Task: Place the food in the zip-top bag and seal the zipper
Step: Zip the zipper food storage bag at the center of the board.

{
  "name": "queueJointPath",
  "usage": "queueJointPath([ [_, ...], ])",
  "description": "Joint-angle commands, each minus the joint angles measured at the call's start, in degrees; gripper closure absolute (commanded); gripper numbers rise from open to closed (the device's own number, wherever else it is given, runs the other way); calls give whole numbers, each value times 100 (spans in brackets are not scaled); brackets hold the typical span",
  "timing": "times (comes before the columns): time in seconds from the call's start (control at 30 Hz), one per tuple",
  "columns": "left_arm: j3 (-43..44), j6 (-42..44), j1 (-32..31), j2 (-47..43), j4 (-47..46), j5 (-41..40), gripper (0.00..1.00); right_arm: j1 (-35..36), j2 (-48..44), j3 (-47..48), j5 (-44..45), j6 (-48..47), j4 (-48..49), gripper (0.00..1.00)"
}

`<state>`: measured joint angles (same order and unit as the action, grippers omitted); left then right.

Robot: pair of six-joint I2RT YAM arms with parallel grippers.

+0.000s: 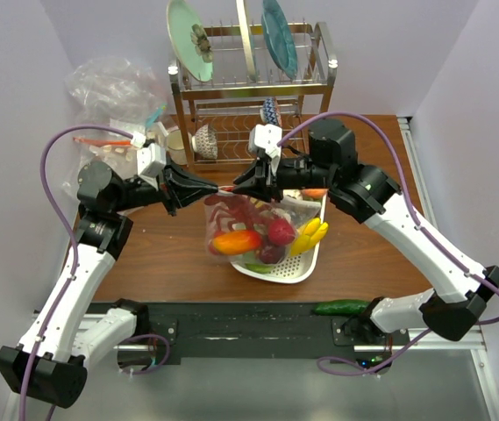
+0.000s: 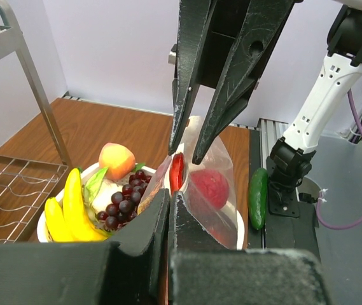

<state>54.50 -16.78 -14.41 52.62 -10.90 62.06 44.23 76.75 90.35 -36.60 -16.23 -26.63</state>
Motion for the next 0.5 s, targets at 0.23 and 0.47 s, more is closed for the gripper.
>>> queueJointPath([
  [0.23,245,254,-44,-120,158,-107,100,-2,-11,238,-5,-152,-333,76],
  [0.47,272,245,-70,-103,158,-89,100,-2,-2,185,39,-188,-334,74],
])
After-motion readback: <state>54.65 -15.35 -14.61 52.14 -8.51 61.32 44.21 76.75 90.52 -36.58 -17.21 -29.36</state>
